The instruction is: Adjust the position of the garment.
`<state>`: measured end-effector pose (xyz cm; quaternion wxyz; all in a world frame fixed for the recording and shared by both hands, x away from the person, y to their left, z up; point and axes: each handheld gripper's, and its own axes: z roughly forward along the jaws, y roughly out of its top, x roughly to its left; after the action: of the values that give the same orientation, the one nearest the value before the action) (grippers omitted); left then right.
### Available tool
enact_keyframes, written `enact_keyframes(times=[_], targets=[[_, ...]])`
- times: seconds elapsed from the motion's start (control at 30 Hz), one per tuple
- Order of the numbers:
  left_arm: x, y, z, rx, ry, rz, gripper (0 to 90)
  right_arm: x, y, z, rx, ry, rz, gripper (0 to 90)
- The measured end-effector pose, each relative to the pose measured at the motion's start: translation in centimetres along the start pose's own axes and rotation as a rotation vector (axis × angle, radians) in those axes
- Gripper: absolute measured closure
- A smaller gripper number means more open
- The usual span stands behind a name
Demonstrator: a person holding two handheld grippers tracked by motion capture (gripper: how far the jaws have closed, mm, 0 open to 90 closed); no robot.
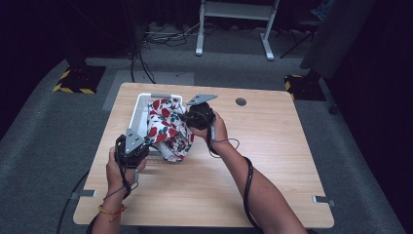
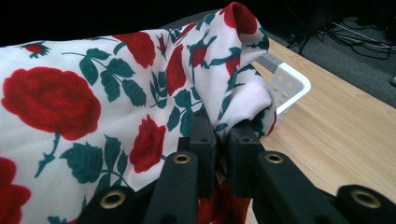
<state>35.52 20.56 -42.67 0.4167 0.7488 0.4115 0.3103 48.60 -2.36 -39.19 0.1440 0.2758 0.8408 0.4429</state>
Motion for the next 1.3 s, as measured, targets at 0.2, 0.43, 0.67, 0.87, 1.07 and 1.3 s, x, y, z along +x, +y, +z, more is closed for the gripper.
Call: enact_keyframes(times=[0.2,0.43,0.67,0.87,1.07,1.3], targets=[[0.7,-0.4,-0.1,0.001,0.019,-0.012,83.8,0.3,0.2,1.1,0.005,0.010,0.000,83.6],[1.3,-0.8,-0.2,-0.001,0.041,-0.033,83.8,0.7,1.0,2.0,0.008,0.007,-0.009,83.6],[2.1,-1.2,-0.2,0.001,0.065,-0.051,83.8,1.2,1.4,3.4,0.020,0.001,-0.010,83.5],[2.9,-1.6,0.0,0.016,0.086,-0.064,83.8,2.0,1.6,4.9,0.036,0.002,-0.019,83.5],[3.3,-2.1,0.5,0.028,0.114,-0.058,83.9,2.4,1.6,6.0,0.047,-0.006,-0.022,83.5],[3.6,-2.6,1.0,0.052,0.118,-0.065,83.9,2.0,1.5,6.7,0.053,-0.013,-0.013,83.5]])
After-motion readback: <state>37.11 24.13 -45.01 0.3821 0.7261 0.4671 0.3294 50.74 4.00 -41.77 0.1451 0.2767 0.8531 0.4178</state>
